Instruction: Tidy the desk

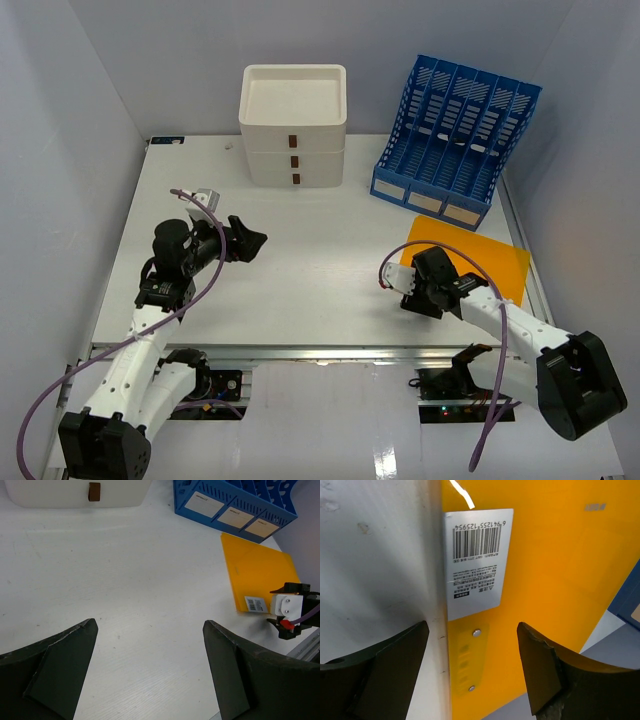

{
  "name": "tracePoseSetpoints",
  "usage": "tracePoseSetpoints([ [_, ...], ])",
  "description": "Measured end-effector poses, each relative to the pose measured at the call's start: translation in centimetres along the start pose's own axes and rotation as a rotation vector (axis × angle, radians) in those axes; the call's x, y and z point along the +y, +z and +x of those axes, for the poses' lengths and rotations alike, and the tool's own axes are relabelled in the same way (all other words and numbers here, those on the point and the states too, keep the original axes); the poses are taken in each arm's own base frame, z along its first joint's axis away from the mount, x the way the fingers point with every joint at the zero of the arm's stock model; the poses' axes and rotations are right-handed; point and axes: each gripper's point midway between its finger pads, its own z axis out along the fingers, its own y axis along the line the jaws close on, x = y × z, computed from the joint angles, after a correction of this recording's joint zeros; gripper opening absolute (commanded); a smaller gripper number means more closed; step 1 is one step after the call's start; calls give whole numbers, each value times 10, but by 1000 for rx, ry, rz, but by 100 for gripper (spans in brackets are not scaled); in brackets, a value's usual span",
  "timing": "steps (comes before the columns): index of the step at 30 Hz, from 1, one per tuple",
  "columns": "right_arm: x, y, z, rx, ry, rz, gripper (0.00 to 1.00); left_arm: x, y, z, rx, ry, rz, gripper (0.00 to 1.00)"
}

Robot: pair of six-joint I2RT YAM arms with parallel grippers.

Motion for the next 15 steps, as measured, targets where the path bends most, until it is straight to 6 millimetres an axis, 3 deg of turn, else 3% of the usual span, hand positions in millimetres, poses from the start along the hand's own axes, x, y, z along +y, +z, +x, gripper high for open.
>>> tracePoseSetpoints([
  [2, -4, 2, 0, 10, 4, 19, 62, 0, 0, 0, 0, 1, 0, 98],
  [8, -3, 9, 1, 23, 11, 29, 46, 0, 0, 1, 3, 0, 0, 98],
  [12, 1, 11, 1, 20, 23, 18, 20, -3, 1, 3, 8, -5, 21, 98],
  [15, 4, 11, 0, 13, 29, 10, 12, -14, 3, 6, 19, -24, 92, 98],
])
